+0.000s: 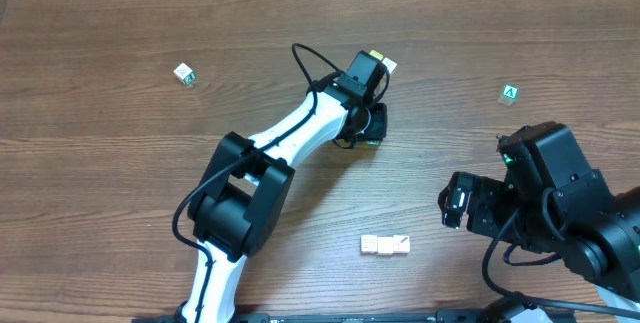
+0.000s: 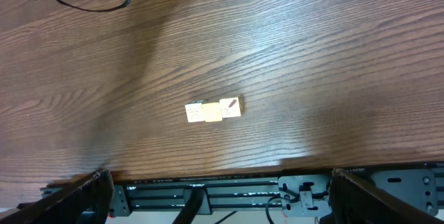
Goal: Flip 4 blocks
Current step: 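Carry the M block forward to the left end of the row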
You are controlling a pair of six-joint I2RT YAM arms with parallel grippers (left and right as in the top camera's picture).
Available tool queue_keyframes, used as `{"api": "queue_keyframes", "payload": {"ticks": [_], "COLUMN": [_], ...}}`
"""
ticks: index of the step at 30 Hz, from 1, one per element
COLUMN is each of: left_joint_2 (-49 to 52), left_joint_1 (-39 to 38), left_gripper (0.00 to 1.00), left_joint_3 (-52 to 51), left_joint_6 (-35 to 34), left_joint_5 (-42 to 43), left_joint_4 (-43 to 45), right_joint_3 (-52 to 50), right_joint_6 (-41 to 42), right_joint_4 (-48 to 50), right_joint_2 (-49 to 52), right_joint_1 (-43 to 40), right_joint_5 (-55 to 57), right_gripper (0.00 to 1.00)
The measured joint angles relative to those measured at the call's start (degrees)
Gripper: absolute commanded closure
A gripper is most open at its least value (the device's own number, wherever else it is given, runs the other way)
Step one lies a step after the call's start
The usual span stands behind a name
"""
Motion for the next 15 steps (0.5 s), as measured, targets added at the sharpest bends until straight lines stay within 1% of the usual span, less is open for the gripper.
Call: {"api": "queue_keyframes", "payload": {"ticks": [1,4,5,11,15], "left_joint_2": [0.0,0.0,0.0,0.0,0.0], "left_joint_1": [0.0,0.0,0.0,0.0,0.07], "left_gripper": [0.7,0.81,0.86,0.93,0.94], "left_joint_3": [0.0,0.11,0.26,0.81,1.36], "left_joint_6": [0.0,-0.07,-0.07,0.13,0.15], "left_joint_5": [0.0,0.0,-0.04,-0.22,-0.46], "left_joint_4": [-0.02,-0.39,-0.63,-1.88,-4.15], "right_joint_3": [0.0,0.0,0.0,0.0,0.0], "right_joint_6": [0.02,0.02,0.02,0.0,0.0], "right_joint_4": [-0.07,-0.07,-0.07,-0.07,-0.07], "right_joint_2": [0.0,0.0,0.0,0.0,0.0], "right_joint_1": [0.0,0.0,0.0,0.0,0.0], "right_joint_5": [-0.02,0.0,-0.02,-0.02,-0.02], "right_gripper": [0.0,0.0,0.0,0.0,0.0]}}
